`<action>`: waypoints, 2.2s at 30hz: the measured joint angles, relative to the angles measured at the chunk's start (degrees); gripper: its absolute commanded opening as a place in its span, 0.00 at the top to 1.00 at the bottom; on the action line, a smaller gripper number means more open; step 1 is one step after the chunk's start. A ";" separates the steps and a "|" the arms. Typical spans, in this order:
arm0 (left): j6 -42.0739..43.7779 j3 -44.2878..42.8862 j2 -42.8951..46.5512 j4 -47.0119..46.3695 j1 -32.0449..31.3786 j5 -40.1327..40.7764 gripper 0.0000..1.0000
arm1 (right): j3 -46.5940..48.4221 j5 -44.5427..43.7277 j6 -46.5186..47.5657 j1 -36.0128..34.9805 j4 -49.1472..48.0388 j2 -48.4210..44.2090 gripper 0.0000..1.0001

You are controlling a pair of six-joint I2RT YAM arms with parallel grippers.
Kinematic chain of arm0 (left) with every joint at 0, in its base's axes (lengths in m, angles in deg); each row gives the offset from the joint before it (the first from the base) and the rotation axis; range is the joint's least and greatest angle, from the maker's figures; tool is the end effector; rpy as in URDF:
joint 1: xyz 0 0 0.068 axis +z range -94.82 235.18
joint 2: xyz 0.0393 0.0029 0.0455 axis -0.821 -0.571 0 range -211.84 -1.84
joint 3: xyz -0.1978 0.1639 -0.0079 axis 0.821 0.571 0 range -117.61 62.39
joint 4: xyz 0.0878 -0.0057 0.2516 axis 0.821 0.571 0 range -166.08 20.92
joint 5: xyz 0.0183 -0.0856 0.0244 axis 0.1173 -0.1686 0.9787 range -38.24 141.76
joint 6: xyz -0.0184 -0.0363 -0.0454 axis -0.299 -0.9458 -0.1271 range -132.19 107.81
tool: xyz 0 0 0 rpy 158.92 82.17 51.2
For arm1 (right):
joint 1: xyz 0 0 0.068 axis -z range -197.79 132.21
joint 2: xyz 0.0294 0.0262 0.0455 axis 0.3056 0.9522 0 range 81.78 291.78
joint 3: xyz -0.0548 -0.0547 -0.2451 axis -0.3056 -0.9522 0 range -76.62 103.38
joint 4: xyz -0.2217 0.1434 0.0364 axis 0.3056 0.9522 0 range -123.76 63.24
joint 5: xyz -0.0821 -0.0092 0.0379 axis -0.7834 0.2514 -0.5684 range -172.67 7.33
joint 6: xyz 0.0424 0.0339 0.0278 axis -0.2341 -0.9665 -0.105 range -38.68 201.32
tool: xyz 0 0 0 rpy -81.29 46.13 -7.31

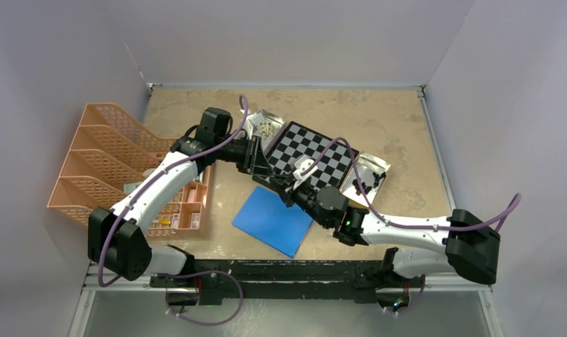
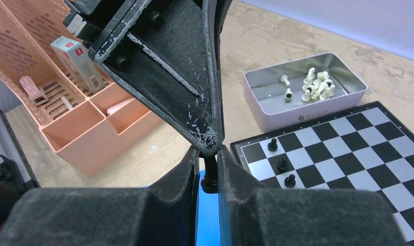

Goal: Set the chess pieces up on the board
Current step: Place the chess piece on the chessboard.

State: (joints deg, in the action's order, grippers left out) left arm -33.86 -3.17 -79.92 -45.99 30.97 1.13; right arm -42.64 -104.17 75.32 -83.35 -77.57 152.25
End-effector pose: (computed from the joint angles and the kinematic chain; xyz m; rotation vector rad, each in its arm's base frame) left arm 0.2611 -0.1560 0.2904 0.5368 2.3253 -1.4175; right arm 0.1351 0.2569 0.2610 -0.4525 1.4261 0.7466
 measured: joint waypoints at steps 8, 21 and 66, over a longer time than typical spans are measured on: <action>0.02 0.44 0.26 0.57 0.00 1.62 0.95 | 0.00 -0.90 -2.05 -0.02 -1.36 1.79 0.74; -0.55 -1.68 -2.40 2.03 -5.66 14.21 0.95 | -3.26 -3.02 -11.17 -0.07 6.51 -8.04 0.10; -4.76 -8.57 -23.71 -5.40 -21.77 55.91 0.93 | -4.46 -17.00 -19.96 -0.07 30.36 -41.00 0.01</action>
State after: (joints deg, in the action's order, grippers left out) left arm -38.63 -11.74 -103.64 -51.39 9.20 57.04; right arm -47.10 -121.17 55.37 -83.42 -47.21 111.25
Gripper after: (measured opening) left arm 0.157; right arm 0.987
